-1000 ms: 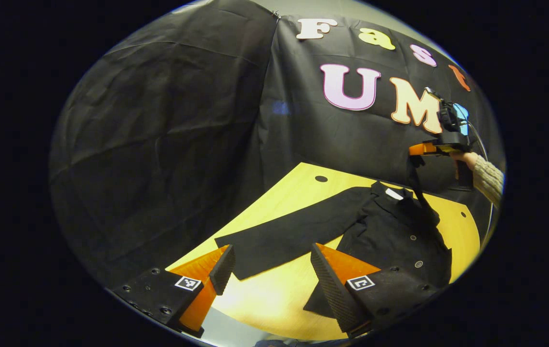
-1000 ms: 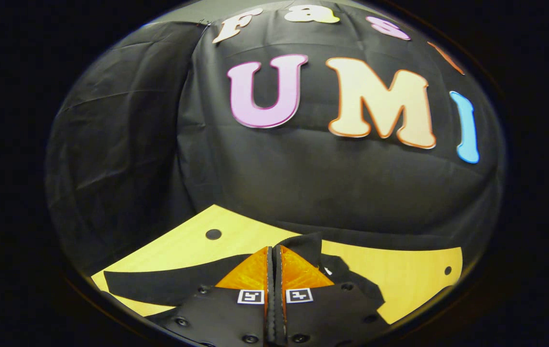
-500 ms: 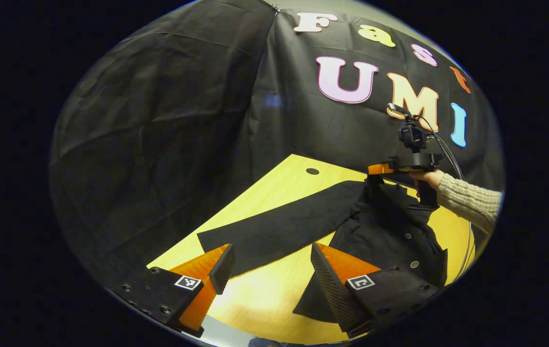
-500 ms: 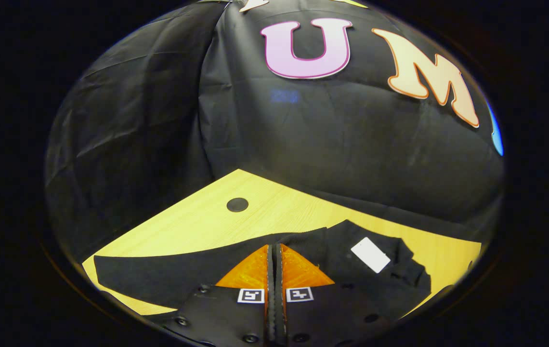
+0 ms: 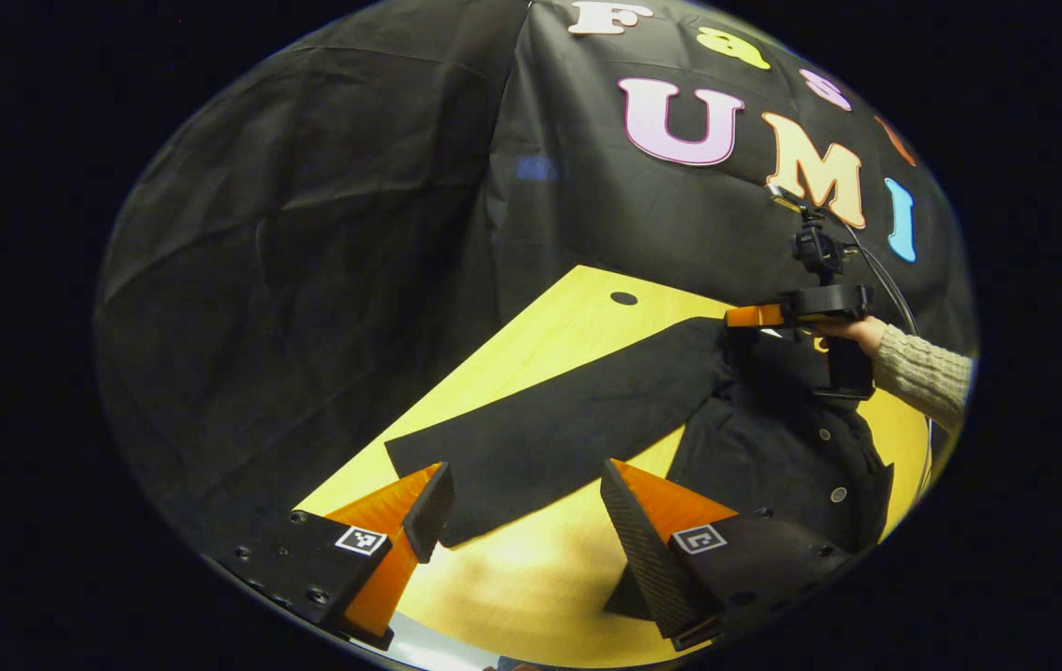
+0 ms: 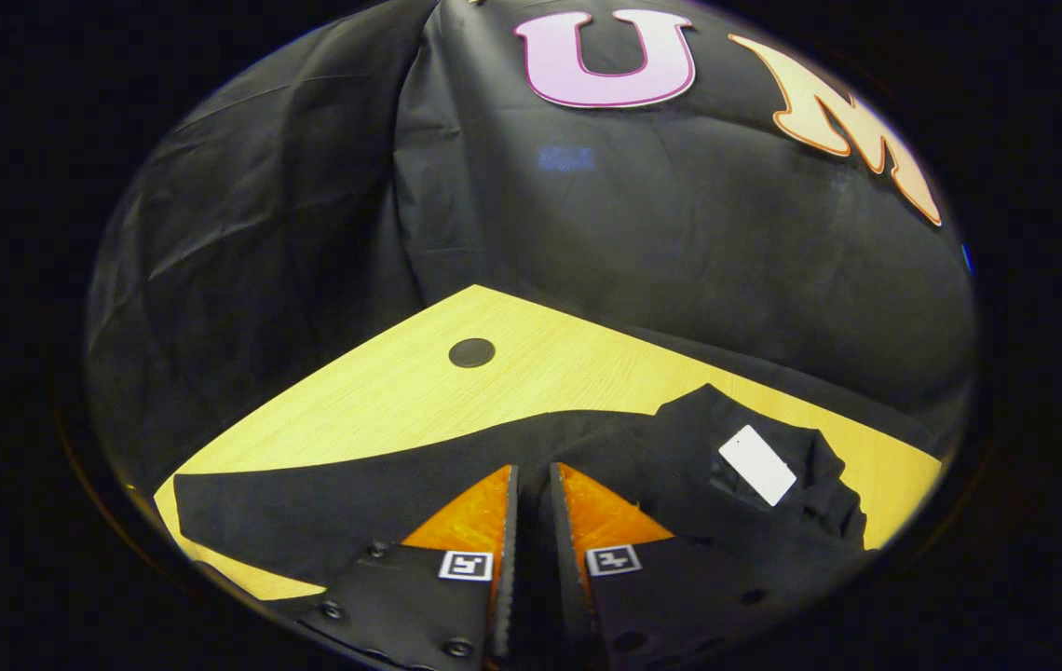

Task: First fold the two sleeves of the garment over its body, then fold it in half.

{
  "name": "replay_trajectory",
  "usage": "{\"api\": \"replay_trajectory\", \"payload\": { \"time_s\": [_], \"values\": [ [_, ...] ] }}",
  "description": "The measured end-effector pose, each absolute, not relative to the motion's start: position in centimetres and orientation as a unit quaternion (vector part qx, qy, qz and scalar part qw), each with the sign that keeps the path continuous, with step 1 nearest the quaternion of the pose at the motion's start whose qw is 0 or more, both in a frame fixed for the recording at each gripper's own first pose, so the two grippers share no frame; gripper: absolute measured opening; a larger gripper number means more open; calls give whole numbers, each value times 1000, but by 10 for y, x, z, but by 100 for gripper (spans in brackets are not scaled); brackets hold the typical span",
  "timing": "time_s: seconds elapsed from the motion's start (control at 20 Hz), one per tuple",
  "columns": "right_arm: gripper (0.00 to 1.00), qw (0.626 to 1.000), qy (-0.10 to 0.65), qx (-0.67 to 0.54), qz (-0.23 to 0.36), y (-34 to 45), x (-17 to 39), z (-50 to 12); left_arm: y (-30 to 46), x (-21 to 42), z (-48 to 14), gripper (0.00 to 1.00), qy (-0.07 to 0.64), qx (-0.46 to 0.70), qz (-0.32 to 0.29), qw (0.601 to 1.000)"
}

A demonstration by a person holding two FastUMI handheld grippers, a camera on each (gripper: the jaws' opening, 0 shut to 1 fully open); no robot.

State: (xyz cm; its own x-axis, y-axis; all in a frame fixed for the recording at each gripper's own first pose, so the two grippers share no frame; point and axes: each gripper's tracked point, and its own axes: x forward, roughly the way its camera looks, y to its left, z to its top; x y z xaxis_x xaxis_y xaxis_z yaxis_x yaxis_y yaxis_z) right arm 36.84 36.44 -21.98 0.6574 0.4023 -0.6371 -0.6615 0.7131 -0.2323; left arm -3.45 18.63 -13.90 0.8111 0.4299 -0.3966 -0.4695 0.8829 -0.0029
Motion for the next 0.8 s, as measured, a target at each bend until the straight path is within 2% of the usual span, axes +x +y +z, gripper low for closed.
{"api": "replay_trajectory", "payload": {
  "time_s": [0.05,0.35,0.6,0.8],
  "values": [
    [31,880,278,-231,307,367,365,-219,190,-35,-139,95,196,-49,239,950],
    [100,886,242,-230,322,381,352,-199,204,-41,-152,95,204,-45,241,948],
    [100,896,198,-223,330,371,319,-155,218,-49,-171,95,223,-36,244,943],
    [99,907,158,-227,318,332,284,-115,231,-52,-181,95,236,-27,234,943]
  ]
}}
